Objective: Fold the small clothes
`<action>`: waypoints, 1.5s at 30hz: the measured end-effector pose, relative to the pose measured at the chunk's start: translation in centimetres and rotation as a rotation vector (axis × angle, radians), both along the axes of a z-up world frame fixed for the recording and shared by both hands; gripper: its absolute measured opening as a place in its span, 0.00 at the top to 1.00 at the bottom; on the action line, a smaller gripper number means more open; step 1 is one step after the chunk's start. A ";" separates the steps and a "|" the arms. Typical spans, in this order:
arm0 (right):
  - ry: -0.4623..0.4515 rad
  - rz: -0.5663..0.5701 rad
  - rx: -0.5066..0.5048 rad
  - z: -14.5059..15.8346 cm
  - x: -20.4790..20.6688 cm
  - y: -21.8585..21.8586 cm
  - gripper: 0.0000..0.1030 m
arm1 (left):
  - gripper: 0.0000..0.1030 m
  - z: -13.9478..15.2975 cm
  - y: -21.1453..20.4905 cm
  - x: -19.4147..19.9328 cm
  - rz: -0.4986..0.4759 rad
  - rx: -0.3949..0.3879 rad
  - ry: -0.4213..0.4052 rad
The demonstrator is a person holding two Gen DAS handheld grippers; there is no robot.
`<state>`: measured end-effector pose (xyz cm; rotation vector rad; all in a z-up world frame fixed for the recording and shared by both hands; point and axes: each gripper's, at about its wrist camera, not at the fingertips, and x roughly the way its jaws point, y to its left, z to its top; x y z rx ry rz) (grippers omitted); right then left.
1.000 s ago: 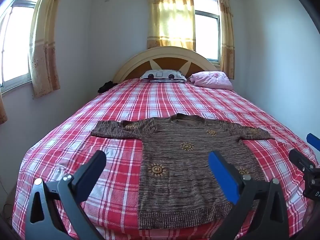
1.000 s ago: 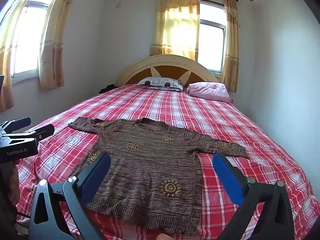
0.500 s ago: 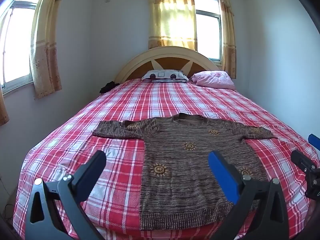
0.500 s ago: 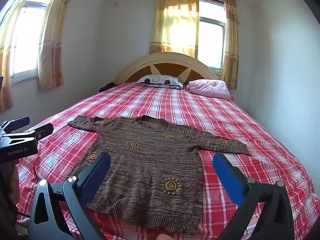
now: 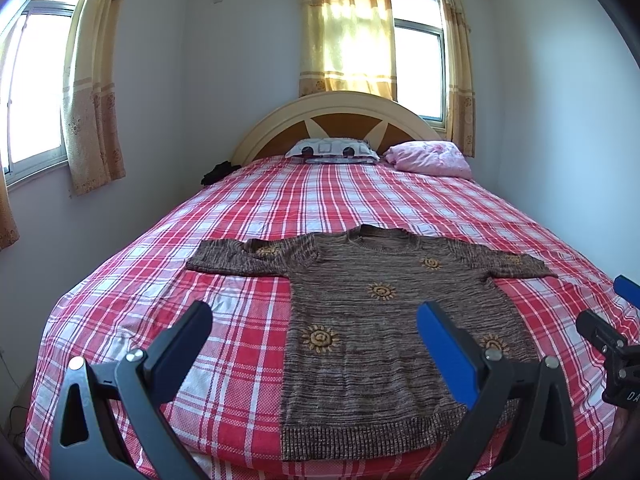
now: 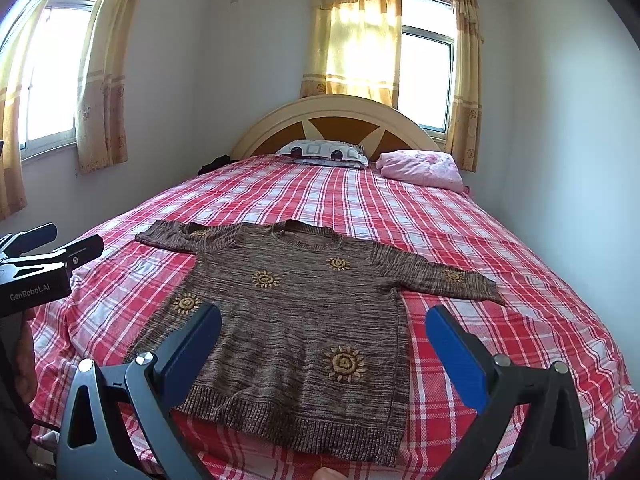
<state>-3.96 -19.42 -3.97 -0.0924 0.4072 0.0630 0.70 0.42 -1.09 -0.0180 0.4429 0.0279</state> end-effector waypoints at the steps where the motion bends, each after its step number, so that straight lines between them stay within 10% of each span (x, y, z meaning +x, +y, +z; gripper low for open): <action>1: 0.001 0.000 -0.001 0.0 0.0 0.0 0.01 | 0.00 0.0 0.0 0.0 0.000 0.001 0.001; 45: 0.026 -0.005 -0.003 -0.6 0.5 0.0 0.01 | 0.00 -0.9 -0.3 0.3 -0.002 0.023 0.012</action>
